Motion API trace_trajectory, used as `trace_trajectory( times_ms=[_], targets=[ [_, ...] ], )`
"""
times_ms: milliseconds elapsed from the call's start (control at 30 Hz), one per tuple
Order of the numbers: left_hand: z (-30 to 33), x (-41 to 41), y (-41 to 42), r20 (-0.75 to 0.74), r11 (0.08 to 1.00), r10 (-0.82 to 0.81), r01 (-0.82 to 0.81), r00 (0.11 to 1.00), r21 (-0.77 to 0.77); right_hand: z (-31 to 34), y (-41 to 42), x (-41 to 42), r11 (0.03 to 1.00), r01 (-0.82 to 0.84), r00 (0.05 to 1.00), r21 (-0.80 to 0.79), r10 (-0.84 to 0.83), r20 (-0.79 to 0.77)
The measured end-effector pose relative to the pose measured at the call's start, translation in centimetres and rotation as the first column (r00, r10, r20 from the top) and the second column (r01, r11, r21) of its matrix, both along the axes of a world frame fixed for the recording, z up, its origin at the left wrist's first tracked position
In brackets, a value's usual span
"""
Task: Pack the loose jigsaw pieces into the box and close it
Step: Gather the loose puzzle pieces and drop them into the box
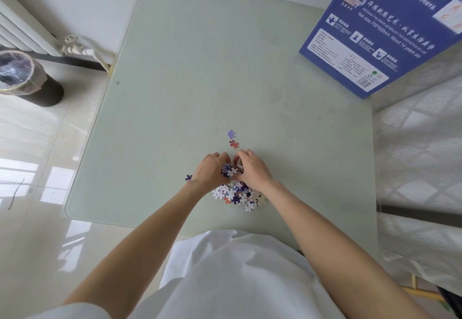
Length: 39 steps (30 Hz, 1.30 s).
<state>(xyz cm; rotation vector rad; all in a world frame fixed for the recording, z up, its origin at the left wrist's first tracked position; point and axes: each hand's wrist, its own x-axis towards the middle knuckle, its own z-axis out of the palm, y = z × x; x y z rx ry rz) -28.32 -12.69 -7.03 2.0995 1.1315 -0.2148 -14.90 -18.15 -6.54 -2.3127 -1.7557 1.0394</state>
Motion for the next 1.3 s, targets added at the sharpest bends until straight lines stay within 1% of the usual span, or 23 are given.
trace_trajectory(
  times_ms=[233, 333, 467, 567, 700, 833, 933, 1000, 1100, 1200, 1300],
  targets=[
    [0.0, -0.2, 0.7, 0.052, 0.998, 0.054, -0.052, 0.997, -0.037, -0.1, -0.8, 0.8, 1.000, 0.000, 1.000, 0.000, 0.000, -0.013],
    [0.4, -0.6, 1.1, 0.075, 0.989, 0.137, -0.131, 0.988, -0.073, 0.1, -1.2, 1.2, 0.998, 0.059, 0.996, 0.033, -0.057, -0.066],
    [1.2, -1.1, 1.9, 0.068, 0.974, 0.210, -0.203, 0.975, -0.103, 0.7, -1.3, 2.2, 0.984, 0.162, 0.977, 0.077, -0.149, -0.155],
    [2.0, -1.1, 2.5, 0.072, 0.962, 0.257, -0.248, 0.964, -0.112, 1.7, -1.1, 3.1, 0.976, 0.198, 0.961, 0.091, -0.175, -0.214],
    [3.0, -0.4, 3.0, 0.060, 0.965, 0.247, -0.241, 0.967, -0.100, 2.9, -0.8, 4.9, 0.977, 0.196, 0.951, 0.079, -0.169, -0.257],
    [4.6, 1.0, 3.5, 0.134, 0.965, 0.262, -0.255, 0.956, -0.064, 4.6, -0.3, 6.6, 0.979, 0.180, 0.945, 0.094, -0.146, -0.294],
    [7.5, 3.2, 4.8, 0.223, 0.974, 0.226, -0.225, 0.948, -0.027, 7.8, 0.6, 9.2, 0.971, 0.176, 0.935, 0.162, -0.114, -0.336],
    [10.1, 5.5, 6.2, 0.282, 0.982, 0.183, -0.191, 0.942, 0.001, 11.1, 1.4, 11.7, 0.957, 0.181, 0.927, 0.228, -0.088, -0.364],
    [14.1, 9.2, 8.4, 0.373, 0.988, 0.146, -0.156, 0.916, -0.005, 16.7, 2.7, 15.7, 0.920, 0.177, 0.932, 0.349, -0.043, -0.361],
    [18.2, 14.6, 11.2, 0.470, 0.995, 0.089, -0.098, 0.878, -0.006, 23.0, 4.6, 20.6, 0.841, 0.215, 0.942, 0.497, -0.044, -0.333],
    [22.5, 20.3, 14.4, 0.579, 0.997, -0.005, -0.044, 0.815, 0.070, 28.9, 6.9, 25.6, 0.685, 0.230, 0.965, 0.692, -0.069, -0.252]
  ],
)
